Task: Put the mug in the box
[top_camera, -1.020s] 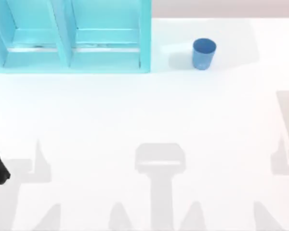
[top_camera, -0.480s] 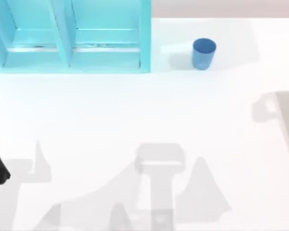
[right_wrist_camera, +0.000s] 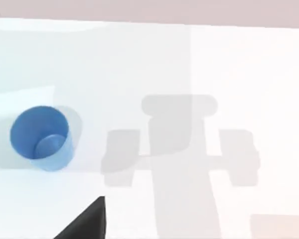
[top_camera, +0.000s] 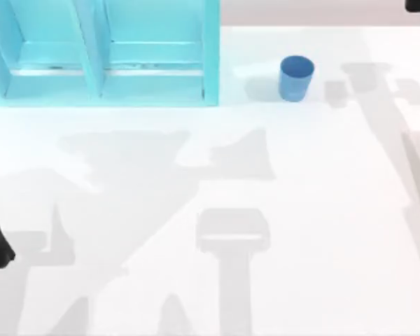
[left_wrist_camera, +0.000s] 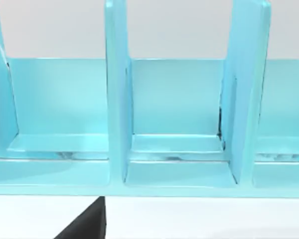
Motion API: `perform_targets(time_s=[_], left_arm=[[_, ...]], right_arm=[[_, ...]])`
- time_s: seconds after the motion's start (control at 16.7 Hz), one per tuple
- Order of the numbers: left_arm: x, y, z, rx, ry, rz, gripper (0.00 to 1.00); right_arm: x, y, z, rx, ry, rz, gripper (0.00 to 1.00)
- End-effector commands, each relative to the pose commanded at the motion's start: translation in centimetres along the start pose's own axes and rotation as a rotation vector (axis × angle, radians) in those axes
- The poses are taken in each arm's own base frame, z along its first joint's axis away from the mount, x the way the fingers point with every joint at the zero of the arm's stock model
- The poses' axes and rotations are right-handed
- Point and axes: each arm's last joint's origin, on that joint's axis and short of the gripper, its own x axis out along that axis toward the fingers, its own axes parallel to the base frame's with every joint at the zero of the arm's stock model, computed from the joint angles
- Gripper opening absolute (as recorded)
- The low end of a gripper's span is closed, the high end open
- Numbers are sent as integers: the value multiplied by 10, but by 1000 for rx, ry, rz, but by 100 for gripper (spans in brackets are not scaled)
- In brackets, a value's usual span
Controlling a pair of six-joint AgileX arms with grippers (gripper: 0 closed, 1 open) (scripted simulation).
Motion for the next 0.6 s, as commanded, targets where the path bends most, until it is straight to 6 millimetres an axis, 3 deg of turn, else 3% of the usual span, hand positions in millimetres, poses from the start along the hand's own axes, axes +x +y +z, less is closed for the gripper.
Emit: perform_targets(time_s=[0.24, 0.6], left_arm=[[0, 0, 0, 0, 0, 0, 100], [0, 0, 0, 0, 0, 0, 100]], right_arm=[[67, 28, 25, 4, 149, 2, 100], [141, 69, 26, 12, 309, -3, 100]])
